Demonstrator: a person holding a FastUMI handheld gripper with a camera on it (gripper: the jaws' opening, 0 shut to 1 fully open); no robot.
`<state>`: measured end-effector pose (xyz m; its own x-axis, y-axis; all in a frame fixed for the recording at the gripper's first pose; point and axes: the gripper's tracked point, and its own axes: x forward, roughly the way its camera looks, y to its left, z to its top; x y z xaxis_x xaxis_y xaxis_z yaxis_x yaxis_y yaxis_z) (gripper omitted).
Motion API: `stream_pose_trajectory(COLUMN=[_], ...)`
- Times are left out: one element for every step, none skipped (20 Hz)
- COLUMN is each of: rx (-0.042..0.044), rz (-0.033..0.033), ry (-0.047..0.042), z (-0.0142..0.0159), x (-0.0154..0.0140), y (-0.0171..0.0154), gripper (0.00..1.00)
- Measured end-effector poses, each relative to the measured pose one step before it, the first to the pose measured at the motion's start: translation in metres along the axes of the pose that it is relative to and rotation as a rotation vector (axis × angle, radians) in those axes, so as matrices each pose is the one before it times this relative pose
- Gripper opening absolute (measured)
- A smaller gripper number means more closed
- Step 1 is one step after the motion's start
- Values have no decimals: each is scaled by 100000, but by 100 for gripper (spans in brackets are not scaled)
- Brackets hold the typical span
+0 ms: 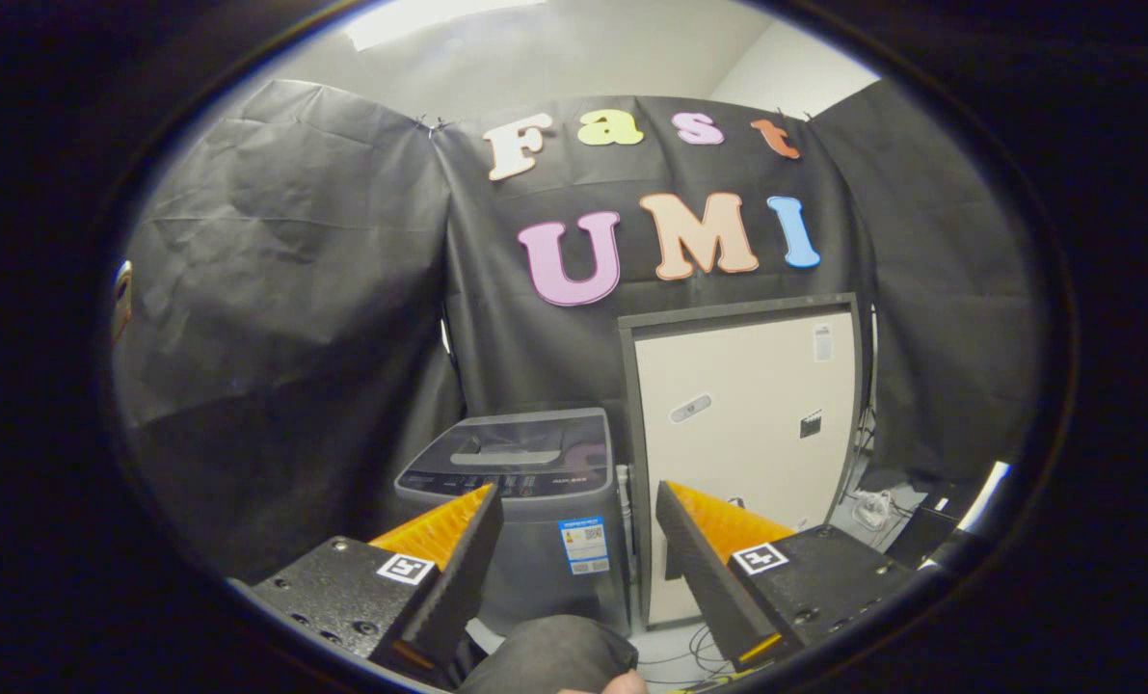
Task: Put the clothes into the washing machine and then close the washing machine lid.
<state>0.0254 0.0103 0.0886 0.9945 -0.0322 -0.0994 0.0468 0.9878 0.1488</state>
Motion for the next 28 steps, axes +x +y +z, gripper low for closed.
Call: stream_pose_trajectory(rx=[-55,-50,1,74,48,-88,-62,198,620,316,246,-74,-460,-578,-117,310,250,75,36,-50,-316,-200,286,227,-270,-444,-17,121], rz=[459,396,235,429,385,144,-535,68,258,58,-14,312,194,-100,-137,263,214,-144,-187,116,28,-122,41,369,16,-204,-25,217], ry=[96,89,9,82,90,-37,-202,-136,181,35,-538,43,437,342,-204,-28,676,469,-318,-91,205,47,-543,-296,379,233,-70,-25], z=[22,-8,121,19,-6,-4,65,45,45,52,180,-3,-97,-110,50,-89,-121,-140,45,75,23,-132,208,-527,-86,-119,61,21], x=[126,2,8,97,-56,-169,74,9,108,-21,102,-163,100,53,226,-67,49,-30,-70,-37,174,-136,-225,723,177,26,-106,5], y=[111,181,93,-12,40,-15,-88,30,60,30,35,-2,46,-47,-288,76,98,-32,-78,93,-48,-44,31,433,-18,-87,-81,95], gripper=[97,97,97,97,97,97,97,96,97,97,97,97,97,97,97,97,97,97,97,97,97,97,97,97,96,96,96,97])
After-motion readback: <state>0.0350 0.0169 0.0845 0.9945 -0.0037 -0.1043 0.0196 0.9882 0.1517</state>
